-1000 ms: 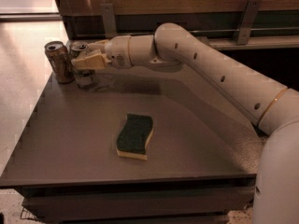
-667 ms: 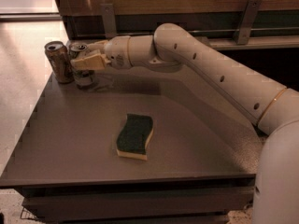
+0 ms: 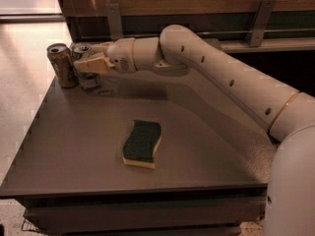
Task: Move 7up can near orange can
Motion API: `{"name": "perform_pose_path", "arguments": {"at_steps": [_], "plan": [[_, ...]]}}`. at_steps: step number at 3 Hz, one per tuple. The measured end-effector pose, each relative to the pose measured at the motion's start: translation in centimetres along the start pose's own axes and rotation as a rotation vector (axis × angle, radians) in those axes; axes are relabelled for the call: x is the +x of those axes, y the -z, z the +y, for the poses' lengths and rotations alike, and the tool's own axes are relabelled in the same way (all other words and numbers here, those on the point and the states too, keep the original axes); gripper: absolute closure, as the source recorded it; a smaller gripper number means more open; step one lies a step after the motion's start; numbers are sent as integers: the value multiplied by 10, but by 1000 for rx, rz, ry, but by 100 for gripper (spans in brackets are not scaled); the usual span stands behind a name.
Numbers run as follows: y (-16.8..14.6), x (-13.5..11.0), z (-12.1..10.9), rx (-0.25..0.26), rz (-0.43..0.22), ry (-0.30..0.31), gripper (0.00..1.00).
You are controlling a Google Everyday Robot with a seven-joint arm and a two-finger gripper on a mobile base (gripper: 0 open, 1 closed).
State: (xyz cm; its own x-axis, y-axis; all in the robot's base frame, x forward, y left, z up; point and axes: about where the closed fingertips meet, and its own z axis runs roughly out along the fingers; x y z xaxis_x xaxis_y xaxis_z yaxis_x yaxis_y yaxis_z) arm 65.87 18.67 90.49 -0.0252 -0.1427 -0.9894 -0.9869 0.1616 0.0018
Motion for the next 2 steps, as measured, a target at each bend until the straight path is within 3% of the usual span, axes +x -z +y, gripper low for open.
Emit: {"name": "perform_pose_path", "arguments": {"at_steps": [1,2], "plan": [[-2,0,1,-3,0,0,0],[-2,0,1,-3,0,0,0]]}}
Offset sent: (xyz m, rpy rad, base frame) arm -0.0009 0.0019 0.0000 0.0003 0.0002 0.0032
